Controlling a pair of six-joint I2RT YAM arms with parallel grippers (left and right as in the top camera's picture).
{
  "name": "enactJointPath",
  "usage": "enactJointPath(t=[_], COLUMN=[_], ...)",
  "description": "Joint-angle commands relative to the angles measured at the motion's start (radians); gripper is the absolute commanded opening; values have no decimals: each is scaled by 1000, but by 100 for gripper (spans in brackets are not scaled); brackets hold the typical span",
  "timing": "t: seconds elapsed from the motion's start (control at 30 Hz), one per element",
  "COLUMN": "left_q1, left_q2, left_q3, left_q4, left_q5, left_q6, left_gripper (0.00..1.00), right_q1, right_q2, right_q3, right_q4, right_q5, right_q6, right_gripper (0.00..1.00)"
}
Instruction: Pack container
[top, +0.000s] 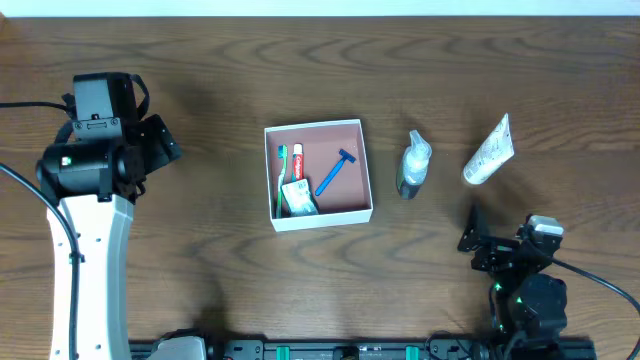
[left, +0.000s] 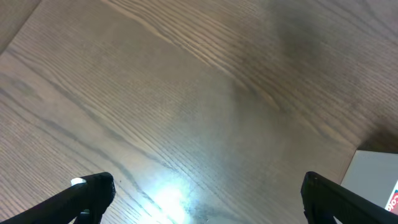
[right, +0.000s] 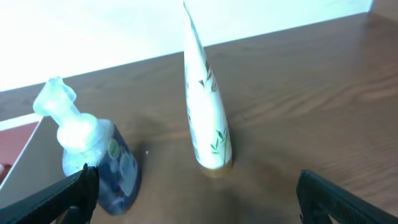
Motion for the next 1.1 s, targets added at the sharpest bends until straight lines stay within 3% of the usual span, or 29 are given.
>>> enactJointPath(t=[0.0,0.17,0.37,0.63,0.8,1.07], left_q1=[5,5,5,5,5,5], left_q2=[3,3,3,3,3,3], left_q3=[3,3,3,3,3,3], left_q4=[-3,-3,-3,-3,-3,-3], left_q5=[-16,-16,-16,-16,-16,-16], left_q6=[10,10,10,10,10,10], left_gripper=[98,98,98,98,98,98], right_q1=[-11,-11,-11,13,13,-96], right_q2=[-7,38,344,951,1167,1286], right_q3=[4,37,280,963,1239,1320], right_q4=[67,142,49,-393,-619,-655], right_q5=[-58,-202,-201,-252,-312,-98], right_q6=[19,1,-77,-97,-90,-42], right_gripper=[99,99,99,99,99,99])
